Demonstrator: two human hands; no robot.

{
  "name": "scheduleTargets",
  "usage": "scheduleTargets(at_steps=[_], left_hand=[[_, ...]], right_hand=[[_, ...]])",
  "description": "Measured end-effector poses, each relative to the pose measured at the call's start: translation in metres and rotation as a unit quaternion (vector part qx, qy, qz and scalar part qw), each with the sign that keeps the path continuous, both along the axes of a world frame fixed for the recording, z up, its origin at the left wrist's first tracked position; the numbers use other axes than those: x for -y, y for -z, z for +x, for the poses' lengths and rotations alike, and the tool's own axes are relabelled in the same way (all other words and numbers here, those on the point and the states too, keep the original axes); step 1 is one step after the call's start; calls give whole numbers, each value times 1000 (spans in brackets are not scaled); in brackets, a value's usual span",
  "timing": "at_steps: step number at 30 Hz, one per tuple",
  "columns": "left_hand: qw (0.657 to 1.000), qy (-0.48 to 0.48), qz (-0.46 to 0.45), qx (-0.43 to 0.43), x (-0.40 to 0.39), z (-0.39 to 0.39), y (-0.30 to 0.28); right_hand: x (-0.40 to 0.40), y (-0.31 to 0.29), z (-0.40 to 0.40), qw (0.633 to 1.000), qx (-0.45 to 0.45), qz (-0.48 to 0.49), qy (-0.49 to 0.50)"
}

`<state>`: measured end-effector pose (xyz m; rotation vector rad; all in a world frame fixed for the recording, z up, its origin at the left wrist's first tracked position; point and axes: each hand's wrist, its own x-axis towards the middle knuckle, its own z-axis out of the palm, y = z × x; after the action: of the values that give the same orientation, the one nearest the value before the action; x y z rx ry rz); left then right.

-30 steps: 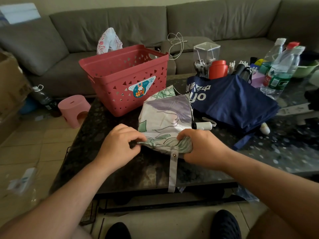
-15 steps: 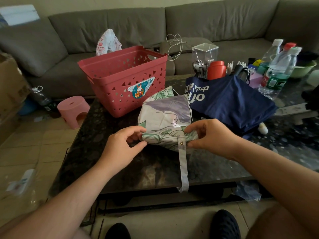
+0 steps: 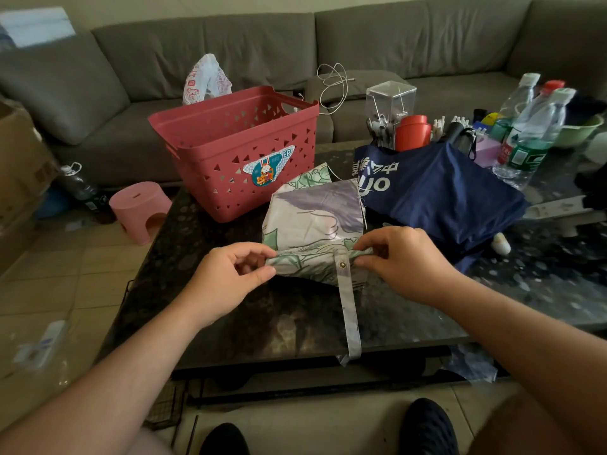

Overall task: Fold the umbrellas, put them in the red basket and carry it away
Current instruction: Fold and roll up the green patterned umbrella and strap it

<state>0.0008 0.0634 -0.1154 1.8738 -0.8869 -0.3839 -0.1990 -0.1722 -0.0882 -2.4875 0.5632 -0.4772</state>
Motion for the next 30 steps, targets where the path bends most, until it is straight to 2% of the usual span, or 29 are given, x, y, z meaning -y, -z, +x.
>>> scheduleTargets(at_steps=[6,10,13,15,19,21,26,30], left_hand=[[992,40,-32,-119,0,-4,2],[991,14,-53,-123,2,-7,0],[996,-9,-41,-73,0,-3,-1],[999,-13,-21,-37,-2,-1,1],[994,18,78,79,-9,7,3],[983,50,106,139,-13,9,2],[964,127,173,154,-19,7,6],[943,145,236,184,-16,2,12]], right_hand=[[-11,2,-2,998,21,30,-44],[-10,4,-4,999,20,34,-17],[-8,5,-7,1000,13,1,-21],[-9,10,-8,996,35,-67,-52],[-6,19,-13,981,76,-144,-109],[-4,19,-15,973,69,-152,-159],[-5,30,-15,948,5,-126,-291],[-6,51,-17,947,-65,-105,-298]])
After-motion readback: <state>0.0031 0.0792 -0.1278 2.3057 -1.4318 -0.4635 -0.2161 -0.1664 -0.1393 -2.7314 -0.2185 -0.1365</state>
